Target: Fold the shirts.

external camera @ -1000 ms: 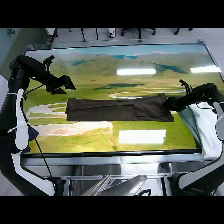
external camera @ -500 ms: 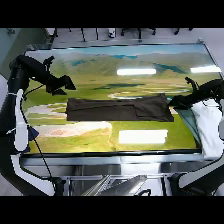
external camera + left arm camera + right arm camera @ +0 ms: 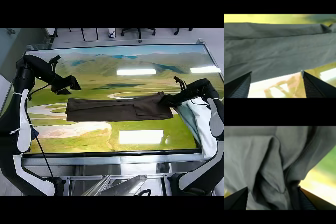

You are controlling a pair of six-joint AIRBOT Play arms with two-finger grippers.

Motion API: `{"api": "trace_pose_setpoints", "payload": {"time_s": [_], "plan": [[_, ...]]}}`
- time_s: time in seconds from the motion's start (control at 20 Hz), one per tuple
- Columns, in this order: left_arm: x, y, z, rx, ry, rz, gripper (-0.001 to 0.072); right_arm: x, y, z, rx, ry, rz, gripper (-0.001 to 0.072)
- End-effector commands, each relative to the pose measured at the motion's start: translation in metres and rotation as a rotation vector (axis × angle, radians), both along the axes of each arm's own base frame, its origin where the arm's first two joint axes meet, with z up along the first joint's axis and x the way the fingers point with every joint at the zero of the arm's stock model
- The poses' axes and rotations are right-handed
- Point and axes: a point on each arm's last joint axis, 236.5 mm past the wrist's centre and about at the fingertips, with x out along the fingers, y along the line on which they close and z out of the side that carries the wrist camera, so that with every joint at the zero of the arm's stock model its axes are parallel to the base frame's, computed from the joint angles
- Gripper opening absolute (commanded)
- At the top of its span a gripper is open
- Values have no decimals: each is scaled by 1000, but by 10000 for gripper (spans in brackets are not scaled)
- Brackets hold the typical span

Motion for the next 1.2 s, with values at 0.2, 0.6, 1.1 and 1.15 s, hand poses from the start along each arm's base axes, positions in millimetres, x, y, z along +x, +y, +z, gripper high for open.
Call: {"api": "trace_pose_setpoints", "payload": {"time_s": [0.2, 0.6, 1.1, 1.15], "plan": [[-15, -68, 1, -5, -32, -131, 93, 11, -9, -13, -68, -26, -28, 96], [-33, -212, -63, -32, -105, -311, 16, 12, 17, 50, 30, -107, 4, 13], [-66, -316, -160, -114, -29, -393, 16, -30, 43, 230, -10, -403, 87, 13], [-67, -327, -155, -175, -20, -364, 16, -35, 45, 239, -16, -424, 94, 13]]}}
